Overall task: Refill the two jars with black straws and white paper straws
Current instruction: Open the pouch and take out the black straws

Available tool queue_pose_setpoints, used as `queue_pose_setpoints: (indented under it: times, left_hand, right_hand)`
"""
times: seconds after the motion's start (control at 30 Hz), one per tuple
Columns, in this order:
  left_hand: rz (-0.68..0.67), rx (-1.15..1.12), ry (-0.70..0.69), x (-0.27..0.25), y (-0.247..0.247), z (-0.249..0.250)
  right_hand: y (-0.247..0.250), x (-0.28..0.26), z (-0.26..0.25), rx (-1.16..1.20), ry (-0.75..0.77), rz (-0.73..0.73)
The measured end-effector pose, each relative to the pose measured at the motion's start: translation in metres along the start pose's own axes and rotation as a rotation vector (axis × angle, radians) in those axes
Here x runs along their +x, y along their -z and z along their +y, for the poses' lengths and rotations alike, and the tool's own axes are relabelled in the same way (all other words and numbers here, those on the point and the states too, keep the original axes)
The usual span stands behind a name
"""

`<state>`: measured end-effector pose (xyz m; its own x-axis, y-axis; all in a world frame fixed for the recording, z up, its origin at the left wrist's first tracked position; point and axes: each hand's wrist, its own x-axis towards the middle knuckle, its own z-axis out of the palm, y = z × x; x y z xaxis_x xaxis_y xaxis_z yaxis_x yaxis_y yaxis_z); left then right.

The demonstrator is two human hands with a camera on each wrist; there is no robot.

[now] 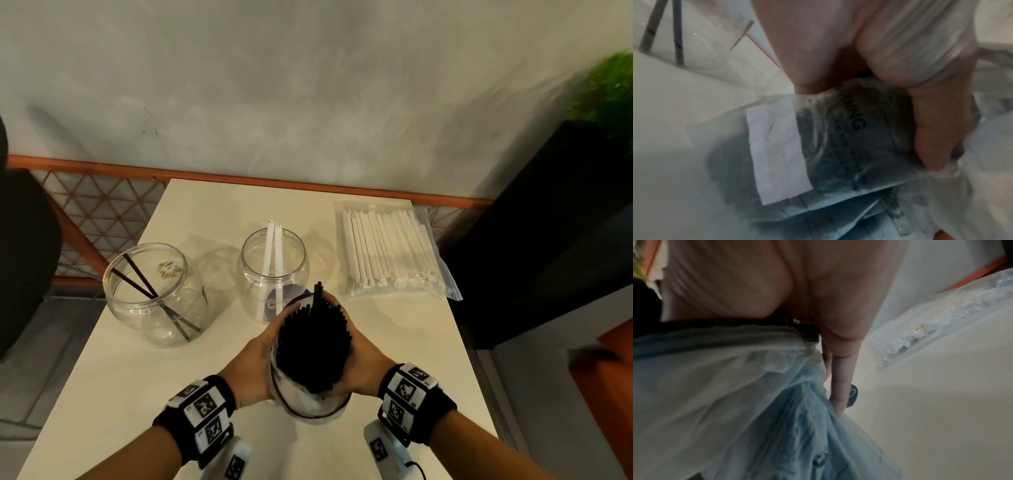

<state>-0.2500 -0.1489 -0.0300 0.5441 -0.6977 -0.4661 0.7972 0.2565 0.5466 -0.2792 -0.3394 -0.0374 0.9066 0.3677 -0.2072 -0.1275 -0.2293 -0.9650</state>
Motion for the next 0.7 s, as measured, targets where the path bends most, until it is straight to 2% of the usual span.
queue_pose_setpoints:
  times: [0.1, 0.2, 0.27, 0.43, 0.57, 0.63, 0.67, 0.7]
  left_hand:
    - [-0.041, -0.028, -0.039, -0.008, 0.003, 0.002]
    - [0.078, -0.088, -0.029, -0.011, 0.015, -0.007]
    - [0.106, -0.104, 0.019, -0.010, 0.022, -0.016]
    - [0.105, -0.108, 0.001, -0.018, 0.023, -0.023]
    - [0.033, -0.179, -0.131, -0.034, 0.031, -0.014]
    - [0.016, -0.211, -0.209, -0.043, 0.037, -0.012]
    - [0.017, -0.220, -0.247, -0.046, 0.041, -0.011]
    - [0.031, -0.236, -0.263, -0.050, 0.046, -0.010]
  right_hand:
    - [0.004, -0.002, 0.011, -0.087, 0.012, -0.002]
    - [0.000, -0.004, 0.017, -0.188, -0.048, -0.036]
    - [-0.007, -0.003, 0.015, -0.206, -0.079, -0.035]
    - [-0.026, 0.007, 0.015, -0.157, -0.094, 0.003]
    - [-0.034, 0.019, 0.001, -0.044, -0.089, 0.006]
    - [-0.042, 0.025, -0.007, -0.106, -0.091, -0.035]
    - [-0.049, 0.028, -0.008, -0.208, -0.063, -0.079]
    - [-0.057, 0.031, -0.005, -0.305, 0.018, -0.061]
